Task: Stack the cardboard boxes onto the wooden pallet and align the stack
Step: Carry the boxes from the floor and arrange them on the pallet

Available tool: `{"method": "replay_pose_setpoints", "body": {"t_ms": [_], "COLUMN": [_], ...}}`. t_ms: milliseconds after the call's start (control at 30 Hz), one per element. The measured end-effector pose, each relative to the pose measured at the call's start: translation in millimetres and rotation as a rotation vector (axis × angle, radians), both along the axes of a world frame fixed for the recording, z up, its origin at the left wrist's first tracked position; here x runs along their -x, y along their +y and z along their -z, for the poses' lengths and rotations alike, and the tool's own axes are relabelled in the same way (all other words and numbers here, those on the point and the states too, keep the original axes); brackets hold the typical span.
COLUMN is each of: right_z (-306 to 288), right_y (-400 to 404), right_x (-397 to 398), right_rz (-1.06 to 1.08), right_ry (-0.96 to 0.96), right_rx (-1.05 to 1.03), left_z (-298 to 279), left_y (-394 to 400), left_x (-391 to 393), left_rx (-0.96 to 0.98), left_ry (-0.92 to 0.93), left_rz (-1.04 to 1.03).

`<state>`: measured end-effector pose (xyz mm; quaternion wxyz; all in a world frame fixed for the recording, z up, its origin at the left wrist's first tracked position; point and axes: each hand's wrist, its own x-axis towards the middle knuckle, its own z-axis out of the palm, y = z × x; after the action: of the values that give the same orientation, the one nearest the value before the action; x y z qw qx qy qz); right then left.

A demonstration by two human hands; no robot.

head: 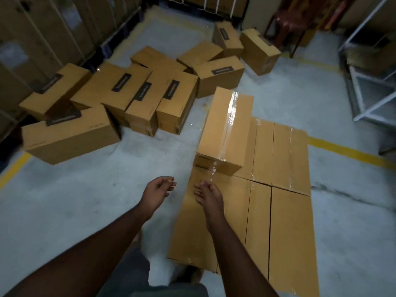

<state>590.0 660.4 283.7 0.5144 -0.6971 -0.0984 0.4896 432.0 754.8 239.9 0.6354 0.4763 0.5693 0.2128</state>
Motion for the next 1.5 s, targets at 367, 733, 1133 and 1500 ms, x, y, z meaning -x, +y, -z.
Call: {"method": "replay_pose_setpoints", "body": {"t_ms": [367, 733, 1133, 1500], "right_z": [-20, -38, 61, 249], "right_y": [81, 217, 425, 689], "right_x": [231, 460, 548, 605], "right_rz": [-0.141, -0.242, -0.212, -0.304], "right_ry": [-0.012, 0.131, 0.184, 0.169], "right_rx": [0.030, 0.028, 0.108, 0.304], "left_z": [-25, -43, 20, 193], "left_y": [56, 156, 386, 642], "left_x": [247, 512, 573, 615], "left_rx": [-0.023, 0.023, 0.036, 0.096], "left_ry": [-0.065, 0.060, 0.132, 0.386], "left_rz": [-0.194, -0.333, -0.224, -0.035]}}
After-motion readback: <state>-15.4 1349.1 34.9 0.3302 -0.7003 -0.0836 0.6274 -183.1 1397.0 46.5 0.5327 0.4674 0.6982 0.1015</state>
